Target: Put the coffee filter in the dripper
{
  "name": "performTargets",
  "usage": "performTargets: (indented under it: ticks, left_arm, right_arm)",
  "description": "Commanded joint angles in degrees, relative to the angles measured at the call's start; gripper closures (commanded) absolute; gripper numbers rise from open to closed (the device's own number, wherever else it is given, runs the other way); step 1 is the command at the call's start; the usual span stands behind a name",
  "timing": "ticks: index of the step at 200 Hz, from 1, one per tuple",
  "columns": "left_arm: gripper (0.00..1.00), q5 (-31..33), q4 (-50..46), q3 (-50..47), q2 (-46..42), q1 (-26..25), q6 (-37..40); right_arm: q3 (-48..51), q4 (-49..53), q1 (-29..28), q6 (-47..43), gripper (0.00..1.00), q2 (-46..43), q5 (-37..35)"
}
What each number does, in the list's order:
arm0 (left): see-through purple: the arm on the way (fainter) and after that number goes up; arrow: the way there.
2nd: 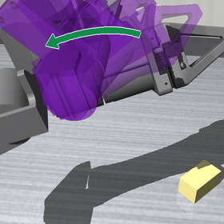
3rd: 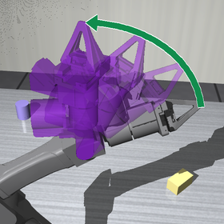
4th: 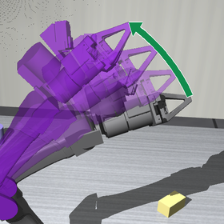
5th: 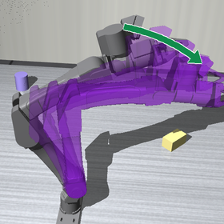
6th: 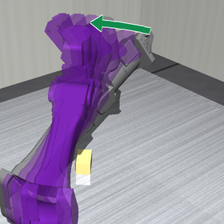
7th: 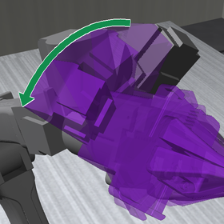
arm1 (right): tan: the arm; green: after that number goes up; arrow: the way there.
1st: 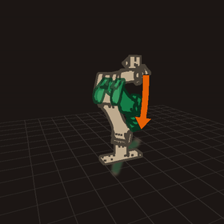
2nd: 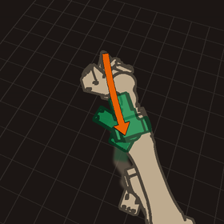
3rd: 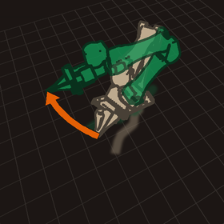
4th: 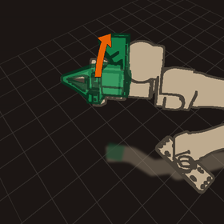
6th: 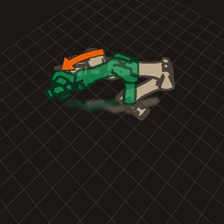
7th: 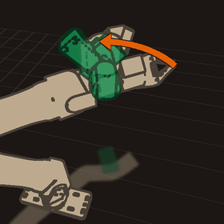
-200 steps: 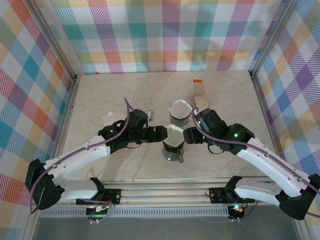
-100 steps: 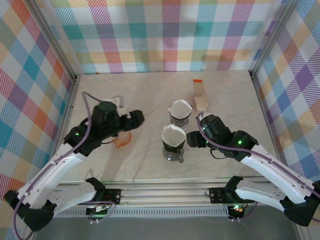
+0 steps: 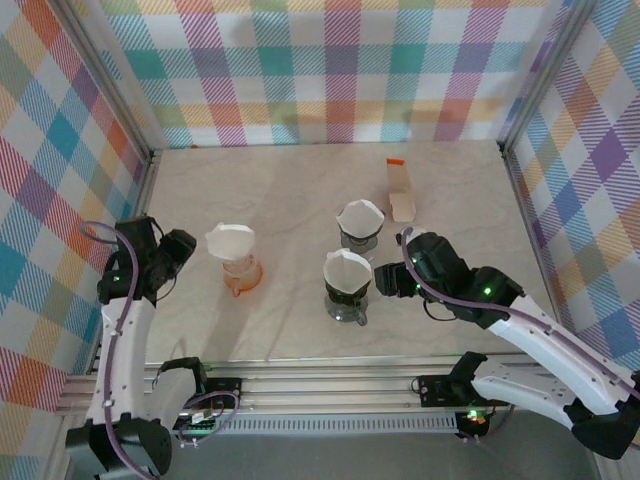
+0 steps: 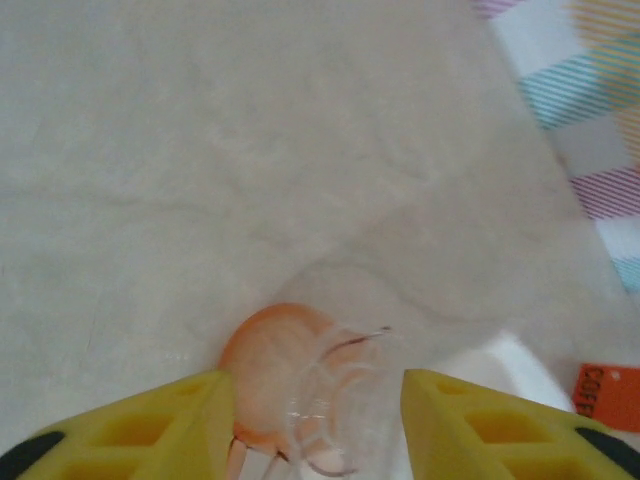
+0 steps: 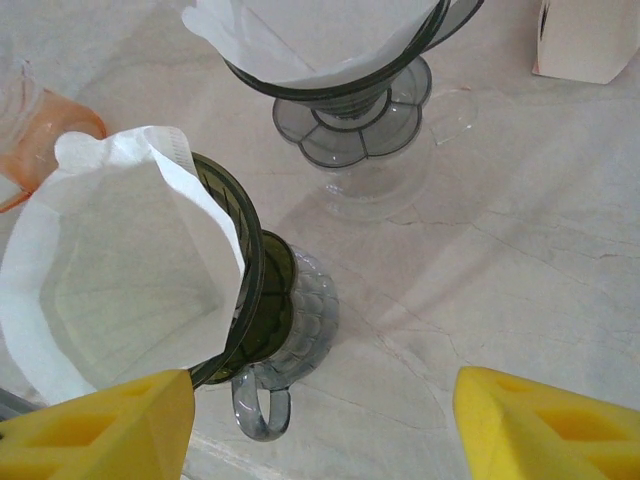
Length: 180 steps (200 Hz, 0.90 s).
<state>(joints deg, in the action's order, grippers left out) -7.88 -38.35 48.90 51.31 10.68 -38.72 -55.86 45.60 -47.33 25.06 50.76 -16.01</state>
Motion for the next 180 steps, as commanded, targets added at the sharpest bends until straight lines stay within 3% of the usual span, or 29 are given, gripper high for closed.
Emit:
performTargets:
  ticks: [1, 25, 38, 81, 129, 152, 180]
  left_arm:
    - [0.65, -2.6, 5.1, -4.4, 0.7, 4.2, -5.3]
    - [0.83, -5.7, 10.5, -9.8, 3.0, 9.4, -8.1]
    - [1.00, -8.1, 13.7, -11.9, 5.3, 9.9, -9.6]
    - [1.00, -15.6, 26.4, -16.3, 13.3, 9.6, -13.0]
    - [1.00, -15.3, 31.7, -18.9, 18.3, 6.3, -15.2]
    - [1.00, -15.4, 33.9, -19.3, 20.5, 1.4, -16.7]
    - [1.00, -14.8, 34.7, -21.0, 19.4, 0.5, -18.3]
  right_arm:
    - [1.0, -0.5, -0.4, -0.1, 0.31, -2.0, -0.2]
    - [1.3, -0.2, -0.4, 0.0, 0.31, -3.4, -0.2]
    - [1.2, -0.1, -0.4, 0.0, 0.31, -3.7, -0.3]
    - [1.7, -1.4, -0.4, -0.4, 0.31, -3.8, -0.8]
    - [1.6, -1.9, -0.4, -0.7, 0.31, -3.7, -1.2]
    - [1.2, -1.2, -0.4, -0.8, 0.31, -3.8, -1.5]
    - [1.0, -0.5, -0.4, -0.8, 0.31, -4.7, -2.1]
